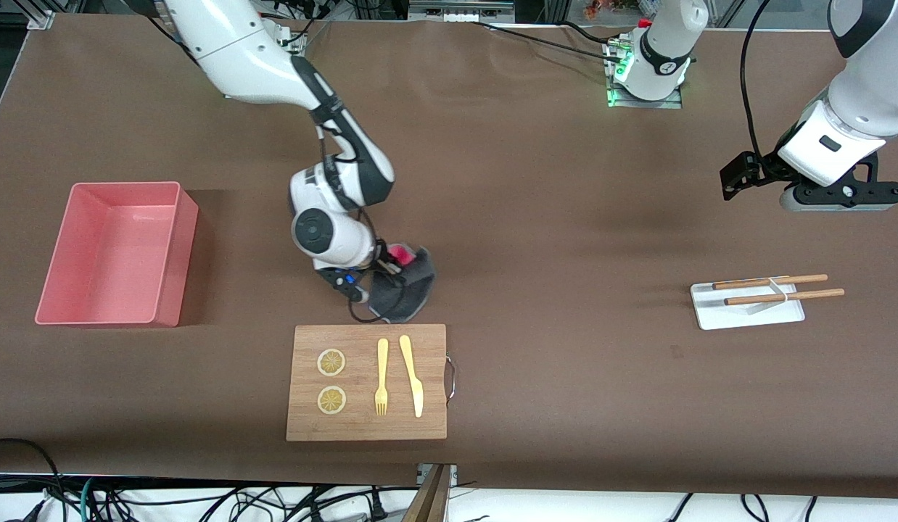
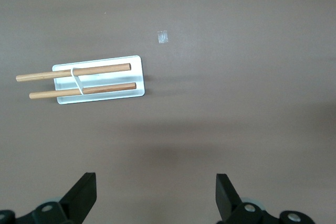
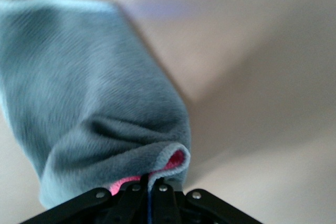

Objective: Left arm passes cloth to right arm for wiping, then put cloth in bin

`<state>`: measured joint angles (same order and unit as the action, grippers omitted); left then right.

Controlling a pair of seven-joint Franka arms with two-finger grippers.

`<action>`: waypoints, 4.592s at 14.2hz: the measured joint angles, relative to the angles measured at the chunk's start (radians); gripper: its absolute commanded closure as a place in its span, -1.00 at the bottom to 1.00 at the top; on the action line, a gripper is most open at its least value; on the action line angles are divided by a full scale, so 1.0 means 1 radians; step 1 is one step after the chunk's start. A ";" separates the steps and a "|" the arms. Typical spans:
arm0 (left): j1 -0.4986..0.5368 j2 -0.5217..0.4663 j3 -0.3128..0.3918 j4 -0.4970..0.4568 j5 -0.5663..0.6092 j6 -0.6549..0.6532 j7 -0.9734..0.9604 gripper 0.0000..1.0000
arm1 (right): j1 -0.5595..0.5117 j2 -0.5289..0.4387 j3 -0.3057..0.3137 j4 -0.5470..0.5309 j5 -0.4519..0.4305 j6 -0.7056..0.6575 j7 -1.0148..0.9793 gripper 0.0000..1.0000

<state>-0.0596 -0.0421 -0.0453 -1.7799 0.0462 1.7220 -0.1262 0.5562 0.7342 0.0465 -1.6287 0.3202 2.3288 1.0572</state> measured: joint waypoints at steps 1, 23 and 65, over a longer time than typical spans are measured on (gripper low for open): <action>0.000 0.000 0.001 0.000 0.000 0.000 0.000 -1.00 | 0.018 0.012 0.000 0.026 0.000 0.000 0.043 1.00; 0.010 0.001 0.005 0.001 -0.001 -0.001 0.001 -1.00 | -0.494 -0.202 -0.037 -0.014 -0.263 -0.395 -0.767 1.00; 0.010 0.003 0.005 0.003 -0.002 -0.003 0.001 -1.00 | -0.585 -0.775 -0.133 -0.240 -0.356 -0.542 -1.327 -0.99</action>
<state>-0.0492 -0.0394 -0.0404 -1.7772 0.0443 1.7190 -0.1248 -0.0285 -0.0403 -0.0862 -1.8682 -0.0362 1.7868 -0.2699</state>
